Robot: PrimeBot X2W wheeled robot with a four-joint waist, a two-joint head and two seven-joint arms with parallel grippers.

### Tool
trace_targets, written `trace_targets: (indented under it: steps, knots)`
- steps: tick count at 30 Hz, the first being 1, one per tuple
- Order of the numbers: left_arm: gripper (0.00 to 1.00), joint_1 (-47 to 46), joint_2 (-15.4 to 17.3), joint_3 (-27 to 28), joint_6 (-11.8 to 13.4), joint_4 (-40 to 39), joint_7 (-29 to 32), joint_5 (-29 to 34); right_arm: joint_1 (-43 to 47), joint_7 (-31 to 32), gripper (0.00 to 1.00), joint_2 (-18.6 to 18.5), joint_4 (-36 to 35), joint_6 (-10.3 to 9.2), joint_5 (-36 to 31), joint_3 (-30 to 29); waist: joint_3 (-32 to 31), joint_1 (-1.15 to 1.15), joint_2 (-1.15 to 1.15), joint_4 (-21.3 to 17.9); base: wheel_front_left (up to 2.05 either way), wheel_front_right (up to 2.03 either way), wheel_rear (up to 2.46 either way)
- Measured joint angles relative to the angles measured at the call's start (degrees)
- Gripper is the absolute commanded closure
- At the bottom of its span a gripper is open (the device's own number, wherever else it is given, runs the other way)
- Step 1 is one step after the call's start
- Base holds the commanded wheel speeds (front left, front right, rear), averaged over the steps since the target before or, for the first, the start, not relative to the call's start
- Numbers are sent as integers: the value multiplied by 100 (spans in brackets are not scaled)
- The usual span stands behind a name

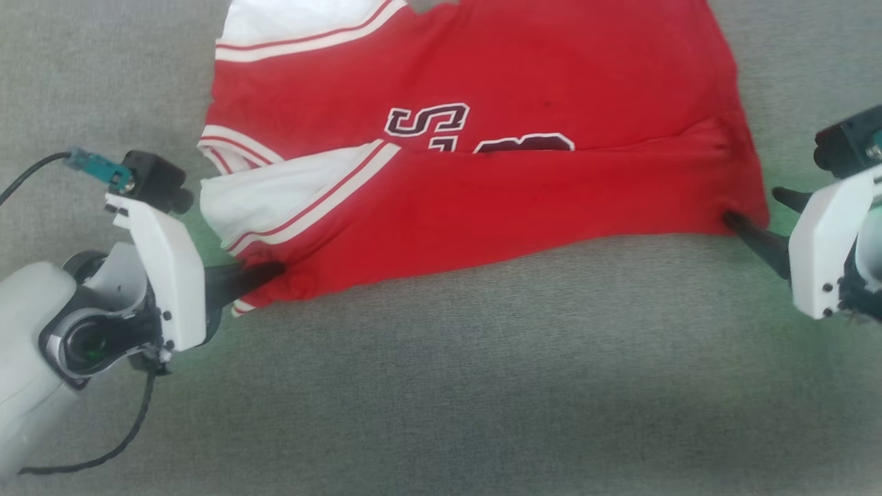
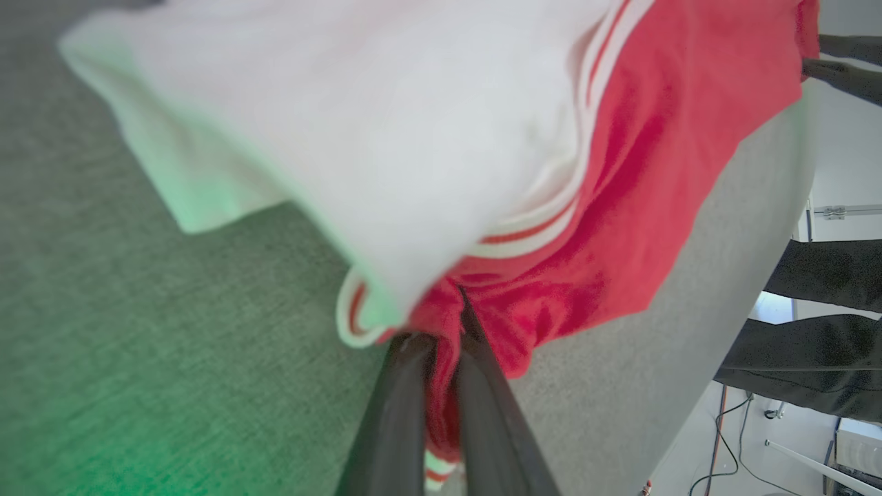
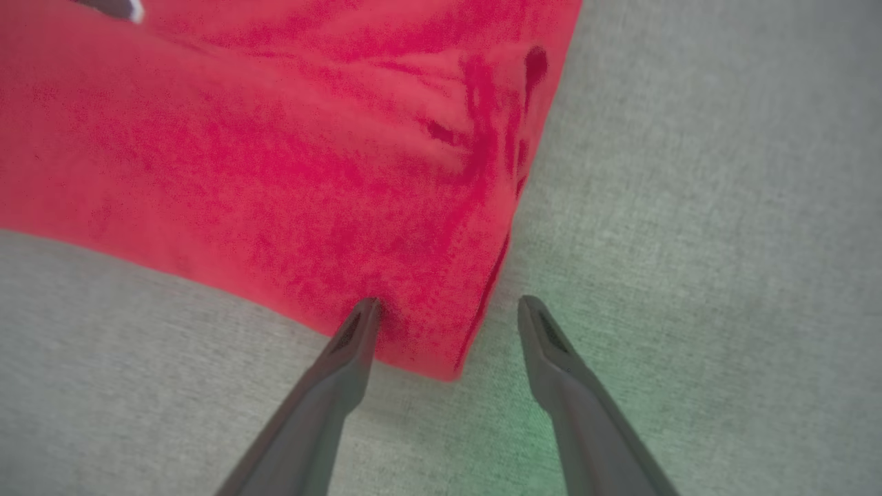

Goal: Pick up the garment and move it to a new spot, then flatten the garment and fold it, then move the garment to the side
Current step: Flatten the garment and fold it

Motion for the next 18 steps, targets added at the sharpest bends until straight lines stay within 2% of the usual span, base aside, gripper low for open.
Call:
trace_targets:
  steps: [4, 5, 6, 7, 8, 14, 18]
  knots:
    - [100, -76, -107, 5, -75, -29, -78, 67, -267, 717, 0, -53, 229, 0, -14, 74, 126, 0, 0, 108, 0, 0, 0]
    - [100, -93, -134, 9, -90, -27, -102, 75, -318, 800, 11, -45, 254, 0, -19, 63, 152, 0, 0, 137, 0, 0, 0]
    - [100, -112, -168, 10, -99, -20, -130, 78, -361, 850, 51, -24, 285, 0, -32, 37, 176, 0, 0, 166, 0, 0, 0]
    - [100, -128, -208, 10, -116, -11, -147, 94, -394, 887, 85, -11, 300, 0, -44, 35, 194, 0, 0, 196, 0, 0, 0]
    - [100, -146, -245, 10, -129, 3, -176, 114, -404, 899, 100, -4, 312, 0, -51, 33, 206, 0, 0, 223, 0, 0, 0]
    - [100, -110, -407, -18, -178, 119, -463, 286, -265, 891, 100, -26, 292, 0, 5, -32, 102, 0, 0, 330, 0, 0, 0]
    - [100, 104, -361, -27, -190, -1, -671, 315, 164, 869, 100, -152, 89, 0, 99, -165, -117, 0, 0, 384, 0, 0, 0]
